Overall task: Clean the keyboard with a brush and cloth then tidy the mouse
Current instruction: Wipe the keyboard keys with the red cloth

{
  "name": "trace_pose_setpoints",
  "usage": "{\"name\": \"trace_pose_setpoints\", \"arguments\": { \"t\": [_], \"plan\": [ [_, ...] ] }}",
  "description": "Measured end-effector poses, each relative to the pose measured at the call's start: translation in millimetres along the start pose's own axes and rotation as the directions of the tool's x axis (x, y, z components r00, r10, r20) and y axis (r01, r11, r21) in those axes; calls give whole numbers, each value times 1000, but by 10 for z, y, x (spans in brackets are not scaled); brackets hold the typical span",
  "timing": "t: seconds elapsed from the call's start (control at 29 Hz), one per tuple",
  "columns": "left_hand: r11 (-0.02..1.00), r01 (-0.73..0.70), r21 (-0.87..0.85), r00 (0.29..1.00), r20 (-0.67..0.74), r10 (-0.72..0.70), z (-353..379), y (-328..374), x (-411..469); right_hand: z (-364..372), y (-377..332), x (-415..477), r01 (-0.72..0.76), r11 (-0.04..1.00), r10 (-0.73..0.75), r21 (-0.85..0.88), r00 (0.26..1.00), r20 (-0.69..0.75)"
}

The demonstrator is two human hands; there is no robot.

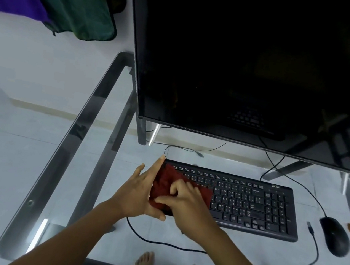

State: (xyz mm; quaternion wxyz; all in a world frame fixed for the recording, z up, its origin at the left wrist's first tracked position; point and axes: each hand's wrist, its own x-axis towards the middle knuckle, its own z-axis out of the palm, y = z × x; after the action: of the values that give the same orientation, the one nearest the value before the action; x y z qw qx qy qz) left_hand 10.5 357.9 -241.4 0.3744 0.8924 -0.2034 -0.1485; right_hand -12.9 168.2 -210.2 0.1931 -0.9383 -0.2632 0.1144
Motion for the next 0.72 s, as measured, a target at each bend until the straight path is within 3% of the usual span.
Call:
{"name": "trace_pose_setpoints", "arguments": {
  "t": [0.14, 0.28, 0.38, 0.59, 0.66, 0.72],
  "plan": [
    [1000, 22, 16, 1000, 1, -22, -5, 16, 5, -46, 319, -400, 13, 998, -10, -61, 999, 51],
    [998, 53, 30, 998, 21, -54, -16, 33, 6, -113, 709, -774, -83, 996, 80, -45, 995, -63],
    [999, 48, 22, 999, 22, -48, 2, 21, 5, -42, 497, -638, -111, 994, 110, -1, 987, -116],
    [999, 22, 31, 1000, -2, -22, 28, -1, 7, 73, 145, -255, -13, 1000, 13, 2, 989, -149],
    [998, 65, 6, 998, 15, -65, 10, 9, 12, -34, 366, -372, -80, 994, 61, -69, 967, -247],
    [997, 79, 10, 997, 25, -79, 3, 30, 15, -167, 651, -505, -334, 938, 274, -91, 878, -393]
  ]
}}
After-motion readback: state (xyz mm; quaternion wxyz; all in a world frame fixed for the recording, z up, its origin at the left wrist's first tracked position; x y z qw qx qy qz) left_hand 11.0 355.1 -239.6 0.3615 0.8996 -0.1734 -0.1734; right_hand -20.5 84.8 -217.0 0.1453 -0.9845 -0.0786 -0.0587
